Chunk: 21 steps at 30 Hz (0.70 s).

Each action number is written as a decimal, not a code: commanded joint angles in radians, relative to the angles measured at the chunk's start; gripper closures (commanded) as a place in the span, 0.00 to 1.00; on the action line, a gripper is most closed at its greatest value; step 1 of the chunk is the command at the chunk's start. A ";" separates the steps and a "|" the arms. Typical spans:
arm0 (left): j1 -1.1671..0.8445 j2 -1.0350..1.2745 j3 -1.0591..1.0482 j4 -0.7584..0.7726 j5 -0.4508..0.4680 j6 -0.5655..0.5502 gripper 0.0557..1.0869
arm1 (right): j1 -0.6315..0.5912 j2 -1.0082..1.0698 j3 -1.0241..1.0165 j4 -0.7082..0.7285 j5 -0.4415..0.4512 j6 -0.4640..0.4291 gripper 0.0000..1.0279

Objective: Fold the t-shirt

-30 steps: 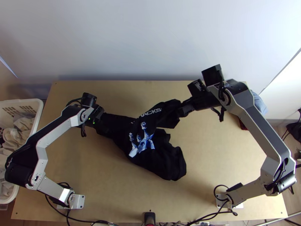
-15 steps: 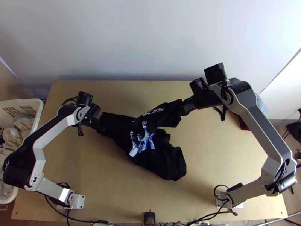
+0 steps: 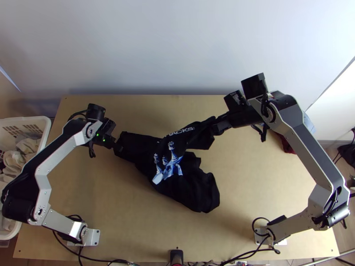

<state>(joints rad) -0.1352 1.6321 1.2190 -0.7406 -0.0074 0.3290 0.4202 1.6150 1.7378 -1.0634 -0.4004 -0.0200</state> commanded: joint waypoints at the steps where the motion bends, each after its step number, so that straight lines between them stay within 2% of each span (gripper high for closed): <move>1: 0.003 0.049 0.042 -0.089 0.038 -0.053 0.73 | 0.000 0.005 0.005 0.000 0.005 -0.001 0.97; 4: 0.006 0.061 0.047 -0.114 0.092 -0.070 0.58 | 0.000 0.005 0.003 0.000 0.005 -0.001 0.97; 8: 0.006 0.064 0.053 -0.121 0.107 -0.074 0.52 | 0.005 0.006 0.003 0.000 0.009 -0.001 0.97; 18: 0.008 0.107 0.054 -0.129 0.116 -0.076 0.52 | 0.008 0.013 0.014 -0.004 0.014 -0.005 0.97; 19: 0.006 0.112 0.054 -0.129 0.119 -0.076 0.54 | 0.008 0.013 0.014 -0.004 0.014 -0.005 0.97; 21: 0.006 0.115 0.054 -0.129 0.135 -0.076 0.67 | 0.006 0.013 0.016 -0.007 0.014 -0.006 0.97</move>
<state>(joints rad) -0.1280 1.7241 1.2716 -0.8661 0.1051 0.2539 0.4271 1.6257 1.7481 -1.0641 -0.3889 -0.0242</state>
